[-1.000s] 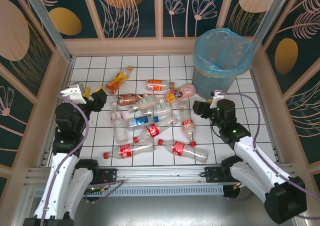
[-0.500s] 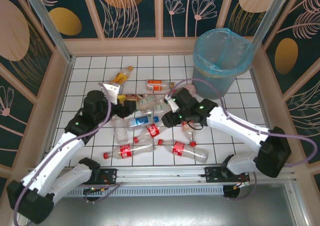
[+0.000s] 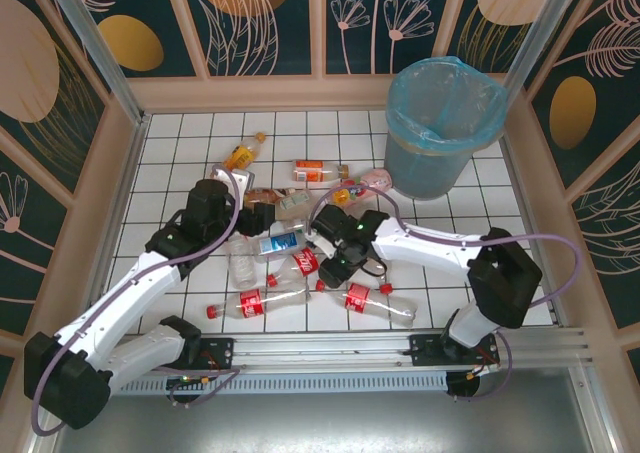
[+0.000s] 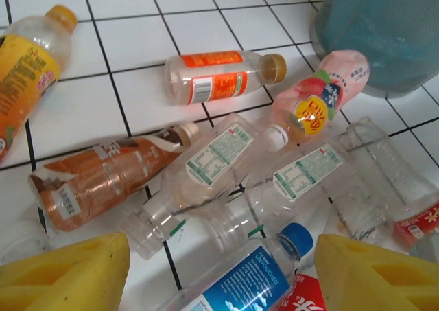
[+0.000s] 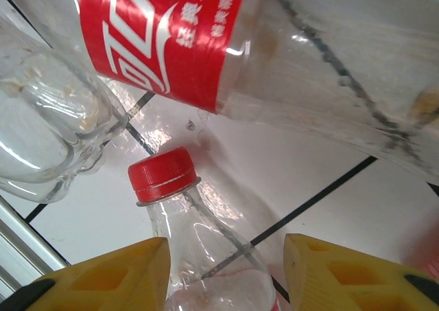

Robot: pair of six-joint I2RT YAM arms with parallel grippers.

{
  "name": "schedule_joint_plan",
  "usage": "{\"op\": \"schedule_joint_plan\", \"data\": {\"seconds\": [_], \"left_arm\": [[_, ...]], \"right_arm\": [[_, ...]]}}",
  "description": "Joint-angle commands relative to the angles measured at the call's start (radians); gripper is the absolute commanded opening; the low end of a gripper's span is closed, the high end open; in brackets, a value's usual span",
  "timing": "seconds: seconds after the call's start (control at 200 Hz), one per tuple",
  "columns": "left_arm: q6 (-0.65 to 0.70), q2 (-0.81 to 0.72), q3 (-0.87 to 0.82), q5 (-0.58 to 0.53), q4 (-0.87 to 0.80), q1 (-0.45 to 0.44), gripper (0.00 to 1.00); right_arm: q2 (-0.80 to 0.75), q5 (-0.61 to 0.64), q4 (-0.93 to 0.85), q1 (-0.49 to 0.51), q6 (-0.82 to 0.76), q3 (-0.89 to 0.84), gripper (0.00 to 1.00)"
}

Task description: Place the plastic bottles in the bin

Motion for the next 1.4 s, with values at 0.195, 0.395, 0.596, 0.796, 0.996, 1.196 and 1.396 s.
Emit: {"op": "schedule_joint_plan", "data": {"seconds": [0.195,0.395,0.596,0.796,0.996,1.196,1.396], "left_arm": [[-0.036,-0.008,-0.037,-0.037,0.034,-0.002,0.73],[-0.015,-0.017,-0.029,-0.065,0.033,-0.002,0.75],[0.004,-0.026,-0.026,-0.085,0.013,-0.001,0.77],[0.003,-0.050,-0.037,-0.095,0.018,-0.002,0.78],[0.011,-0.061,-0.039,-0.106,0.013,-0.002,0.79],[0.014,-0.055,-0.036,-0.105,0.015,-0.002,0.79],[0.021,-0.055,-0.015,-0.105,0.016,-0.002,0.80]], "right_arm": [[0.048,0.000,-0.008,0.074,-0.015,0.048,0.53],[0.092,0.017,0.010,0.096,-0.012,0.051,0.53],[0.124,0.035,0.016,0.102,-0.028,0.044,0.53],[0.154,0.055,0.023,0.102,-0.038,0.034,0.50],[0.171,0.068,0.022,0.101,-0.041,0.029,0.50],[0.181,0.056,0.024,0.097,-0.041,0.020,0.43],[0.149,0.046,-0.004,0.077,-0.037,0.022,0.33]]}}
